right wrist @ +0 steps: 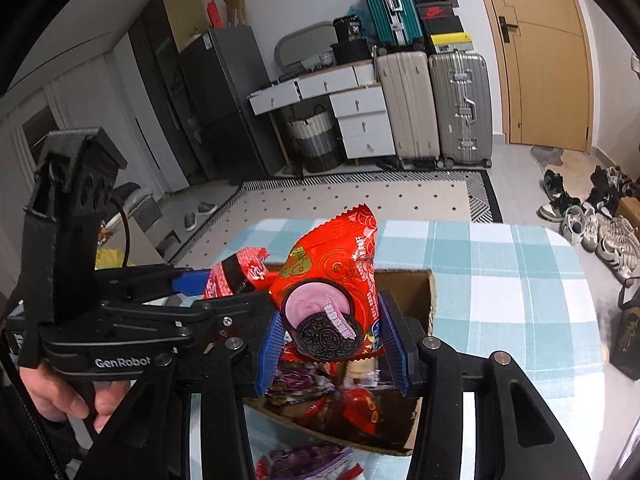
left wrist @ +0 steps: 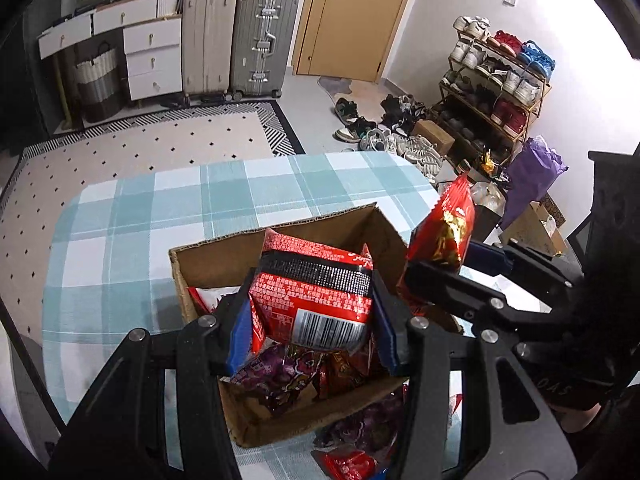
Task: Organize snacks
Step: 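Carry both packets over the box and release them inside, then withdraw both open tools from the box back toward the snack pile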
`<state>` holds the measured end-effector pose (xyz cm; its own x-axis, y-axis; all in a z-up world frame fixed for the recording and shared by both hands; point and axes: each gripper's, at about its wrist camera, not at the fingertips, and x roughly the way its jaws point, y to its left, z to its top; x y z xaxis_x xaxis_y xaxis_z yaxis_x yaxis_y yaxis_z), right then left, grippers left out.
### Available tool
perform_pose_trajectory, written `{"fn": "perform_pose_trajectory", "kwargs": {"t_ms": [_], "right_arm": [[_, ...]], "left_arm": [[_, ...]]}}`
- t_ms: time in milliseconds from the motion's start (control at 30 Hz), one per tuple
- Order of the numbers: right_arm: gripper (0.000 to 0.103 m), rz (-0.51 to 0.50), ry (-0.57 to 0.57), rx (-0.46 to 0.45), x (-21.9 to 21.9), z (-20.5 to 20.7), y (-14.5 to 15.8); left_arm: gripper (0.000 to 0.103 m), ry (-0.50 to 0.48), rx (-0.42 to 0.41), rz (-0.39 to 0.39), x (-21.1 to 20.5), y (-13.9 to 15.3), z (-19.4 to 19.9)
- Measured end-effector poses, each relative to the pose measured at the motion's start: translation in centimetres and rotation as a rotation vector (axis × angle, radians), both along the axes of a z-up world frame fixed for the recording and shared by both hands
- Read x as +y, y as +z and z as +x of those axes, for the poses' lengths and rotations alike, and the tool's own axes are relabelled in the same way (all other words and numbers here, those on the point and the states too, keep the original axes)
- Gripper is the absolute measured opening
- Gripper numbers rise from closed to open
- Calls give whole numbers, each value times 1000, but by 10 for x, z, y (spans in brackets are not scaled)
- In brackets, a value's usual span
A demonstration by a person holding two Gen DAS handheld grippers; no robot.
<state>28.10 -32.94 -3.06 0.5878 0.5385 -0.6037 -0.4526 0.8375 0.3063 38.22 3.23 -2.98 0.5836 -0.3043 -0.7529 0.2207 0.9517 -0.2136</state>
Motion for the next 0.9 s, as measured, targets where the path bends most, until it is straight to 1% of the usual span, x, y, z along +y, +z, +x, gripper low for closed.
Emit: {"fn": "perform_pose_trajectory", "kwargs": {"t_ms": [133,167,200,233,300,367,600,767,900], "right_arm": [[47,-5,-6,25,-1,9,-15],[48,4,2,35,-2,12,-18],[54,19,10,40,-3,13,-20],[63,29,5,39,-6,13,-21],[67,40,-1,21,-11,12,-21],[67,43,-4,-4,-14,8,-18],[67,36,-21,-53,-23,-9,2],[67,38,-24,-90,-28,-27,20],[67,36,-38,-121,-32,-45,34]], "left_arm": [[49,-1,24,-12,1,-16,12],[55,9,35,-20,2,-19,15],[63,19,44,-27,4,-21,17],[65,32,46,-29,6,-23,19],[74,37,31,-27,10,-23,19],[79,44,13,-9,11,-21,17],[79,48,-18,12,11,-6,1],[79,48,-42,17,8,10,-20],[81,49,-73,38,3,23,-43]]}}
